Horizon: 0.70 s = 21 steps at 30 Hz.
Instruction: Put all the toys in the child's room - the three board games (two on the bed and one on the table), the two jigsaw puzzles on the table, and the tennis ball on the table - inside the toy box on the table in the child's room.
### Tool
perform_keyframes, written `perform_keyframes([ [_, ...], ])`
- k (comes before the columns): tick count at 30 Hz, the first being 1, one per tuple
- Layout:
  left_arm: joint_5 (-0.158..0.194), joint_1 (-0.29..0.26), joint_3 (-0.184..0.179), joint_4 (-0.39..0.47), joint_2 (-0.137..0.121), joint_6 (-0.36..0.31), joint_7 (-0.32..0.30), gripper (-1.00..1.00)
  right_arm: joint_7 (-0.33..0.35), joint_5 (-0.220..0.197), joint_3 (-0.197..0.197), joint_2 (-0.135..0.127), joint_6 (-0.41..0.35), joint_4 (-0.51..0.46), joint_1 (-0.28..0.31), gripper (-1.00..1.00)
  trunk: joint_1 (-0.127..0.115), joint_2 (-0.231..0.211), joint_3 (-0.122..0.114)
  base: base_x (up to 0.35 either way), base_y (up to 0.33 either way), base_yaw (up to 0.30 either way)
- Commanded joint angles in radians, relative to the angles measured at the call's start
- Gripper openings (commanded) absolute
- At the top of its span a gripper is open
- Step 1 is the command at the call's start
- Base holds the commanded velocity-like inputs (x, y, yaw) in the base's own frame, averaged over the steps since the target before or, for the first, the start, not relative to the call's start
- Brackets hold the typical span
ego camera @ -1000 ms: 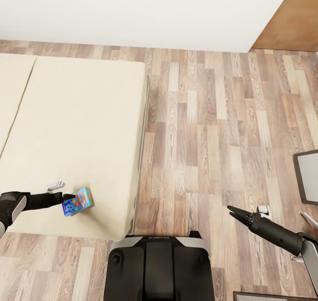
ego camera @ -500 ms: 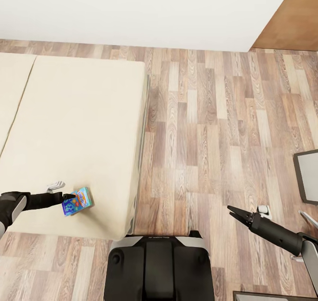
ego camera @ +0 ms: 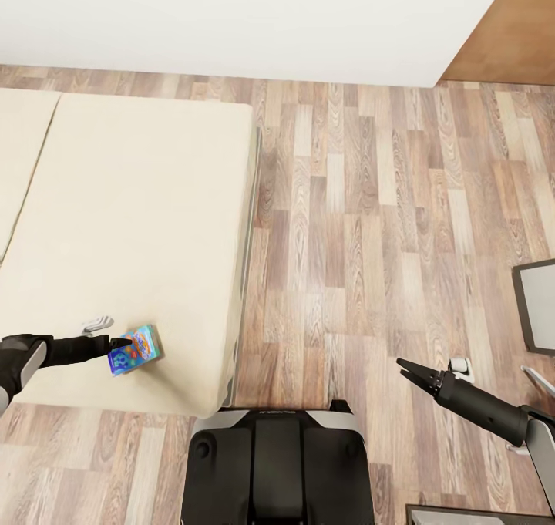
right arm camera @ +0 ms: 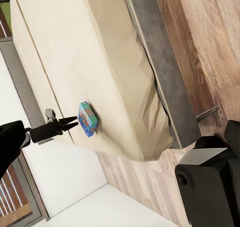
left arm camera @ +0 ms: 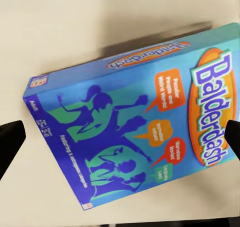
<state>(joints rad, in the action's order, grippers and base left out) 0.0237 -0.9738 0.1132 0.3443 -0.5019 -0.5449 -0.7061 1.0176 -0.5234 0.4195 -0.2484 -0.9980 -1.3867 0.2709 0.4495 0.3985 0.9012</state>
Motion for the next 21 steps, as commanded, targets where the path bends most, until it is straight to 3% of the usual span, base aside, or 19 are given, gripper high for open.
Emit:
perform_keyframes([
  [1, 0.002, 0.000, 0.005, 0.000, 0.001, -0.009, -0.003, 1.00, 0.004, 0.002, 0.001, 0.000, -0.004, 0.000, 0.000, 1.00, 0.001, 0.002, 0.002, 0.000, -0.069, 0.000],
  [10, 0.002, 0.000, 0.004, 0.000, 0.001, -0.009, -0.008, 1.00, 0.004, 0.002, 0.001, 0.000, -0.004, 0.000, 0.000, 1.00, 0.001, 0.002, 0.005, 0.000, -0.164, 0.000],
  [21, 0.004, 0.000, 0.005, 0.000, 0.000, -0.010, -0.010, 1.00, 0.004, 0.002, 0.001, 0.000, -0.004, 0.000, 0.000, 1.00, 0.001, 0.002, 0.005, 0.000, -0.030, 0.000],
])
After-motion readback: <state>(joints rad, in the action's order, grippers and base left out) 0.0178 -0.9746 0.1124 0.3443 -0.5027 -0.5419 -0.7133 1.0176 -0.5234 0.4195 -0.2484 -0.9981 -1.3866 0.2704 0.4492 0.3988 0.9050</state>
